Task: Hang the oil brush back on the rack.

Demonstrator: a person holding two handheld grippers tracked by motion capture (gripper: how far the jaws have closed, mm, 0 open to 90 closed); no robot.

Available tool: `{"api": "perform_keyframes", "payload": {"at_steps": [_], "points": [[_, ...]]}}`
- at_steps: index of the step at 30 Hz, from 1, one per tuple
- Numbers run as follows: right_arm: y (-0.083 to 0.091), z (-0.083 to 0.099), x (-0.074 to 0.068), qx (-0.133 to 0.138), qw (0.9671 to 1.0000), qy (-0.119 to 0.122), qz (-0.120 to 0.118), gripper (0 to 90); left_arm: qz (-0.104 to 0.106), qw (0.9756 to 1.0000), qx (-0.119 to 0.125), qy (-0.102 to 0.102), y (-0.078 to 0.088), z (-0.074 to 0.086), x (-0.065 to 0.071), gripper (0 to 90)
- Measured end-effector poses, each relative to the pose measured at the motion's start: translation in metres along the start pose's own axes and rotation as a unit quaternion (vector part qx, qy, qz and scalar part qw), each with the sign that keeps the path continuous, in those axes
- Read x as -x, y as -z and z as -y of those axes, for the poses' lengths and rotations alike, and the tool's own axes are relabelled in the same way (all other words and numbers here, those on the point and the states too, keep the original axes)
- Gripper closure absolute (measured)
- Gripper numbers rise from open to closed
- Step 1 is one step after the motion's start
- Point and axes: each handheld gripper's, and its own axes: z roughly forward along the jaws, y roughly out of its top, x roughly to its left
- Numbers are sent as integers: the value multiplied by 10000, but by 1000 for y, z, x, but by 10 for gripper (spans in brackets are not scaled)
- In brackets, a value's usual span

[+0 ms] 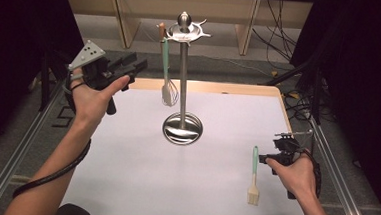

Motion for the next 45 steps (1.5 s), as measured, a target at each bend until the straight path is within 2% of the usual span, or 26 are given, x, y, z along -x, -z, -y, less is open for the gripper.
{"api": "perform_keyframes", "payload": {"at_steps": [1,2,5,6,7,10,11,12,15,16,17,20,23,24,27,28,29,30,31,33,34,36,37,38,41,45], "points": [[0,0,0,0,10000,0,0,657,0,10000,0,0,0,0,0,501],[0,0,-3,-132,9998,-152,12,657,10,10000,-40,54,0,4,1,501],[-1,-2,1,-291,9996,16,45,662,-19,9998,-146,139,2,12,3,473],[-2,-4,-2,-446,9988,-210,52,665,-56,9998,-156,117,3,15,2,471],[-2,-4,-2,-446,9988,-210,52,665,-63,9997,-175,138,4,18,1,471],[-6,-3,-4,-727,9969,-303,51,666,-95,9993,-292,229,6,28,1,450],[-10,-3,-7,-724,9961,-504,83,664,-95,9993,-292,229,6,28,1,441],[-11,-3,-5,-820,9960,-341,54,664,-108,9990,-339,272,5,30,1,437],[-16,-5,-7,-874,9955,-356,75,665,-134,9990,-378,215,4,31,1,422],[-16,-5,-13,-949,9932,-673,19,666,-129,9989,-392,224,3,32,1,422],[-19,-5,-9,-963,9946,-399,22,670,-135,9987,-414,251,3,32,1,419],[-24,-8,-13,-1039,9936,-425,137,674,-129,9987,-439,237,1,33,1,414],[-25,-9,-14,-1072,9934,-384,125,672,-124,9986,-446,257,1,33,1,414],[-28,-9,-14,-1185,9918,-453,141,671,-130,9984,-453,312,1,33,3,415],[-30,-7,-14,-1205,9915,-460,148,671,-95,9986,-466,247,0,33,3,414],[-34,-6,-10,-1120,9933,-232,153,671,-102,9985,-472,260,0,34,2,413],[-35,-6,-11,-1211,9917,-348,244,671,-90,9986,-473,226,0,34,2,414],[-35,-6,-14,-1233,9912,-453,181,671,-105,9984,-480,290,-1,34,2,412],[-34,-6,-14,-1384,9893,-422,194,671,-109,9984,-478,265,-1,35,1,412],[-36,-7,-15,-1470,9885,-313,195,671,-127,9984,-475,281,-1,35,2,410],[-37,-8,-18,-1488,9878,-422,191,671,-124,9984,-473,273,-1,35,2,408],[-38,-8,-18,-1488,9879,-400,191,670,-138,9983,-473,300,-1,35,3,406],[-41,-8,-17,-1430,9892,-256,193,670,-133,9985,-468,245,-1,34,2,406],[-42,-9,-20,-1598,9860,-406,241,667,-127,9987,-461,192,-2,35,3,404],[-44,-10,-22,-1631,9855,-410,240,661,-102,9984,-478,267,-3,35,5,403],[-48,-11,-25,-1725,9838,-387,282,660,-70,9987,-468,184,-3,35,4,403]]}}
